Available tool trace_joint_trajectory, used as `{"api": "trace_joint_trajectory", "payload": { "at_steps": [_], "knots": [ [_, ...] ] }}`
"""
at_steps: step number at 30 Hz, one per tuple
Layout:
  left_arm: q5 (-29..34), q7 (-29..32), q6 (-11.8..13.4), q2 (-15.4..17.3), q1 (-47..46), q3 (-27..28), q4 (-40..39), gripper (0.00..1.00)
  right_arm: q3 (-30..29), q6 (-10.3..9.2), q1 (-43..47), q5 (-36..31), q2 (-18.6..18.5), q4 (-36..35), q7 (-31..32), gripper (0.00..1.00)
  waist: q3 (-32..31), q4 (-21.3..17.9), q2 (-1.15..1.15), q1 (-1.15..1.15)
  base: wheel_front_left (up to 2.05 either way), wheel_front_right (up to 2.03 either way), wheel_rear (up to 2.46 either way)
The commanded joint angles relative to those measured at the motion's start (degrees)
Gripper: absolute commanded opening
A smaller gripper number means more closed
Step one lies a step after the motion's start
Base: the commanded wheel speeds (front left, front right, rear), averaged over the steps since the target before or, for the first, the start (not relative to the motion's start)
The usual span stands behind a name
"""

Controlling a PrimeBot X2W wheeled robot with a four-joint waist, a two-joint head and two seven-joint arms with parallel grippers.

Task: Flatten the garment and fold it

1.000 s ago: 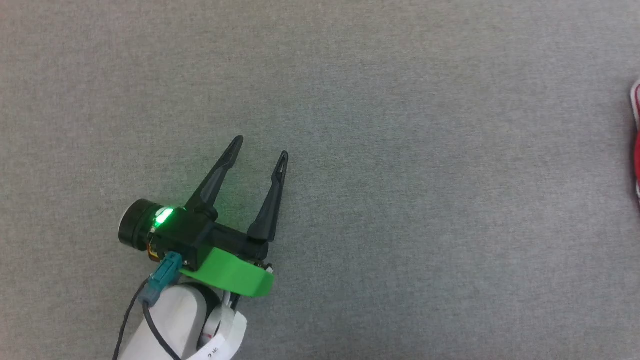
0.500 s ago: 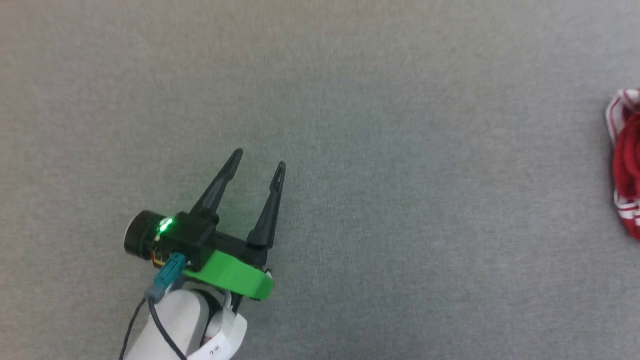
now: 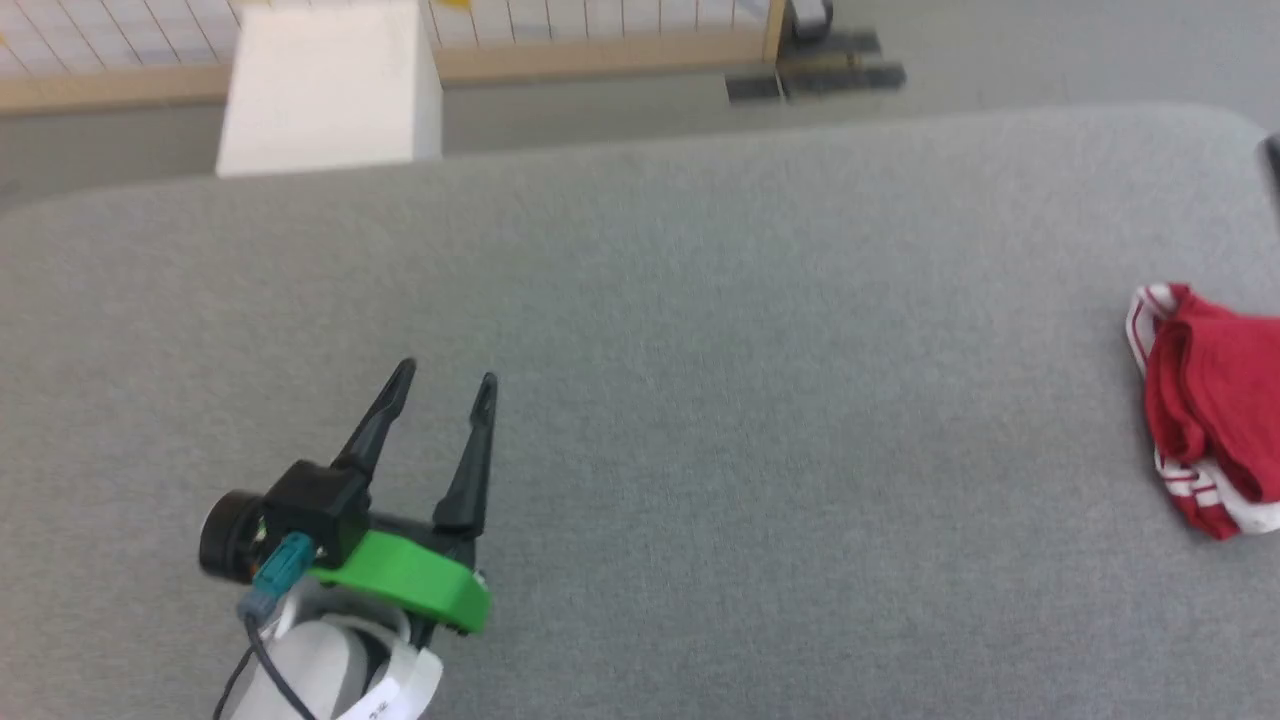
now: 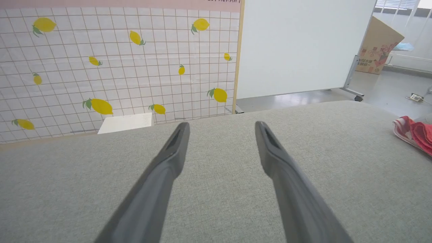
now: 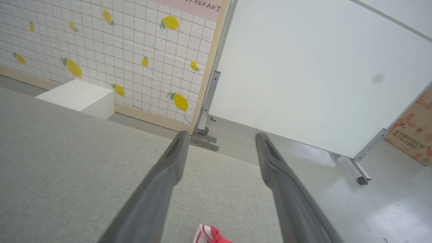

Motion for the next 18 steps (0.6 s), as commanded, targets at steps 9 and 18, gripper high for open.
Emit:
{"api": "trace_joint_trajectory", "payload": {
  "at_steps": [9,18],
  "knots": [
    [-0.46,2.55,2.40,2.28,3.78,1.20,-1.07,1.00,-11.94,-0.09,15.58,-2.63,13.00,-9.61,0.44,1.00,-8.45,3.24,0.00,0.00,0.00,0.00,0.00],
    [-0.15,4.10,4.84,2.64,6.53,1.37,-0.40,1.00,-21.59,-0.09,30.66,-10.47,27.94,-21.25,2.39,1.00,-10.14,4.77,0.00,0.00,0.00,0.00,0.00]
  ]
}}
